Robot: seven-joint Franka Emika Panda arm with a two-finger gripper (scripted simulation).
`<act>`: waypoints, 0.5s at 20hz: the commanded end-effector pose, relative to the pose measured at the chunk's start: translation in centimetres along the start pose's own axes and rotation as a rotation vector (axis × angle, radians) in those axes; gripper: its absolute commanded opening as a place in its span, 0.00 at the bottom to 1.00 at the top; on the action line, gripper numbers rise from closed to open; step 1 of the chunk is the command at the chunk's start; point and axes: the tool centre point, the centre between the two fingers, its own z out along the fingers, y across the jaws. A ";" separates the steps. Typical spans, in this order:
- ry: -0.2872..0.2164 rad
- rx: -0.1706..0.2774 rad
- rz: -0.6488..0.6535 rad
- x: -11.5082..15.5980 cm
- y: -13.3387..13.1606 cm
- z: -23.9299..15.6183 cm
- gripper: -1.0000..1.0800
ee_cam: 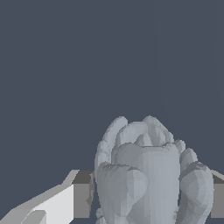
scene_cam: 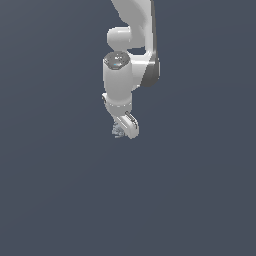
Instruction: Pick up the object and move it to a goal position.
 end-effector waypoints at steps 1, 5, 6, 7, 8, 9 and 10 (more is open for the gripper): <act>0.000 0.000 0.000 1.3 0.9 -2.8 0.00; 0.000 0.000 0.001 3.3 2.1 -7.1 0.00; 0.000 0.000 0.001 3.8 2.4 -8.1 0.00; 0.000 0.000 0.001 4.3 2.7 -9.2 0.00; 0.000 0.000 0.001 4.8 3.0 -10.2 0.00; 0.000 0.000 0.001 5.3 3.3 -11.2 0.00; 0.000 -0.001 0.001 5.8 3.6 -12.3 0.00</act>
